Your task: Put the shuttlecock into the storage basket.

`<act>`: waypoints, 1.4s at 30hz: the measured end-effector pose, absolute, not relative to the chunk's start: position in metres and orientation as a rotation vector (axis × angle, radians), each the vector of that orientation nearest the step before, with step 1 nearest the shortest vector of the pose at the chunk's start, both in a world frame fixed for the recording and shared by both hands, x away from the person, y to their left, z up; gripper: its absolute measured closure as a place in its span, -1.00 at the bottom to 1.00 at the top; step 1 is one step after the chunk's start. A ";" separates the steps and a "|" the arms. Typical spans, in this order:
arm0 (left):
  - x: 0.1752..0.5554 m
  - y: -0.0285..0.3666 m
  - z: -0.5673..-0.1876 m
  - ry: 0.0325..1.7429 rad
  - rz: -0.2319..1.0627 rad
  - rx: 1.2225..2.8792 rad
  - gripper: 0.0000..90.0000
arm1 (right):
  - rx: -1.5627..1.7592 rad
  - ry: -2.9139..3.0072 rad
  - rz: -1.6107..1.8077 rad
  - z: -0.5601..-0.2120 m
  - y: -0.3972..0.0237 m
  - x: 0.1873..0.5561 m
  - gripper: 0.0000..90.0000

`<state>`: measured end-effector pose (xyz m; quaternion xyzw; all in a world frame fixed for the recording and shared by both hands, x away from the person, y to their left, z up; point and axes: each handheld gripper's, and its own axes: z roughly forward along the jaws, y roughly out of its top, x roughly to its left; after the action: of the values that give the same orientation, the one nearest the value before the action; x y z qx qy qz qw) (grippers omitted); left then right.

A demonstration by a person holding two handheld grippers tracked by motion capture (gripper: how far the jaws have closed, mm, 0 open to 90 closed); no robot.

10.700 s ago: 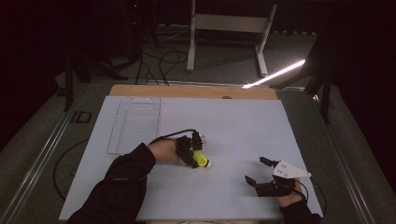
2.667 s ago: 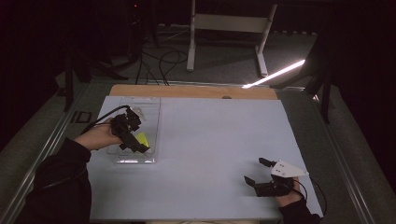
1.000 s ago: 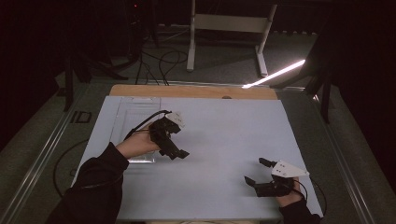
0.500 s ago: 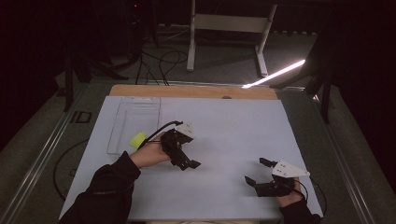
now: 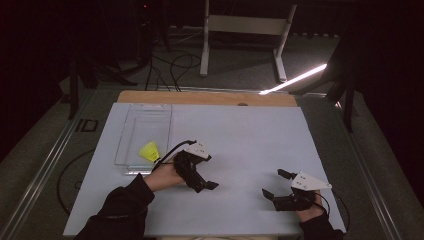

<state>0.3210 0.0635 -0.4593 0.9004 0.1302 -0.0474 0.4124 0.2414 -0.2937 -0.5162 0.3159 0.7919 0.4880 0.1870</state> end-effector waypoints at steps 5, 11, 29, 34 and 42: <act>0.316 0.074 -0.469 0.350 -0.138 2.216 -1.00 | 0.887 2.230 1.373 -0.516 -0.294 0.241 -0.80; 0.305 0.085 -0.478 0.339 -0.106 2.206 -1.00 | 0.891 2.231 1.371 -0.516 -0.293 0.241 -0.80; 0.278 0.125 -0.501 0.396 -0.103 2.109 -1.00 | 0.896 2.230 1.371 -0.516 -0.293 0.242 -0.80; 0.274 0.139 -0.506 0.420 -0.104 2.095 -1.00 | 0.897 2.233 1.370 -0.516 -0.293 0.241 -0.80; 0.268 0.156 -0.515 0.458 -0.077 2.091 -1.00 | 0.899 2.234 1.370 -0.516 -0.293 0.241 -0.80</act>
<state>0.2677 0.1561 -0.5150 0.8569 0.1877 -0.0314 0.4791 0.2415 -0.2929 -0.5163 0.3190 0.7925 0.4860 0.1845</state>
